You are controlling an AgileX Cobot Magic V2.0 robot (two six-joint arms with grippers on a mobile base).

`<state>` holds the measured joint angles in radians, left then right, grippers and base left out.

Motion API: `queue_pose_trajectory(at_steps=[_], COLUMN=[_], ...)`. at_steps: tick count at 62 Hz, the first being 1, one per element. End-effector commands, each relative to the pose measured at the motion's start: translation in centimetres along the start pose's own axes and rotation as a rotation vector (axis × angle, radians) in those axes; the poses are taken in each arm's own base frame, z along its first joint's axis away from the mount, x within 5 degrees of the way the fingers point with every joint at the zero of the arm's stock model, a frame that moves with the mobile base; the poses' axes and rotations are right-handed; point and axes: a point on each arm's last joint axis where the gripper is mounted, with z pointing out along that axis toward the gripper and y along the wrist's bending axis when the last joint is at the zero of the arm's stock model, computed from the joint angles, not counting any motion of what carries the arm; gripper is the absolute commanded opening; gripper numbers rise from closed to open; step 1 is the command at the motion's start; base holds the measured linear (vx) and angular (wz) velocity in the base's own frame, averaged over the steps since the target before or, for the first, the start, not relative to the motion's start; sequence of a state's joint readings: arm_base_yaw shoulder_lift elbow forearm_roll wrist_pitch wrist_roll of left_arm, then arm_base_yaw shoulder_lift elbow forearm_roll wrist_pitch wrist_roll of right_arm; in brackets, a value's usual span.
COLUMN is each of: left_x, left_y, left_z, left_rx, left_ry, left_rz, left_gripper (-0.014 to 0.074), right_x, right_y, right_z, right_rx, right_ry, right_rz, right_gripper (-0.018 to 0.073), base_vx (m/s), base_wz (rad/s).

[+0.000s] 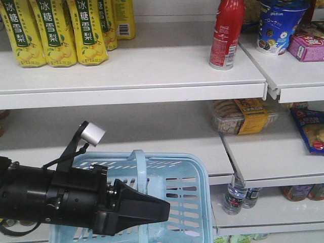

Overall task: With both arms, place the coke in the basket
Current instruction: 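Carry the basket in the left gripper toward the snack shelves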

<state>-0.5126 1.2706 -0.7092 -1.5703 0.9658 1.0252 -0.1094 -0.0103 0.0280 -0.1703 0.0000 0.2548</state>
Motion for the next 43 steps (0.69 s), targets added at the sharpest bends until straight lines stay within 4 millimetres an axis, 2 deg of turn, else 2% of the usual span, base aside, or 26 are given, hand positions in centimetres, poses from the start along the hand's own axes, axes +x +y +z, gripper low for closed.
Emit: queue_pose_trajectory(at_steps=[1,43], left_x=[-0.82,-0.82], left_y=[-1.89,-1.89], left_z=[-0.44,-0.44], left_rx=[0.085,0.085], left_ry=[-0.056,-0.056], left_rz=[0.019,0.019], left_gripper=[-0.0006,-0.0006], right_x=[-0.45,-0.45], right_y=[0.11,0.11], right_z=[-0.11,-0.11], right_rx=[-0.011,-0.011], right_ry=[-0.075,-0.075], right_rz=[-0.009,-0.009], right_gripper=[-0.0008,-0.0008], base_vx=[0.02,0.02], base_wz=[0.04,0.03])
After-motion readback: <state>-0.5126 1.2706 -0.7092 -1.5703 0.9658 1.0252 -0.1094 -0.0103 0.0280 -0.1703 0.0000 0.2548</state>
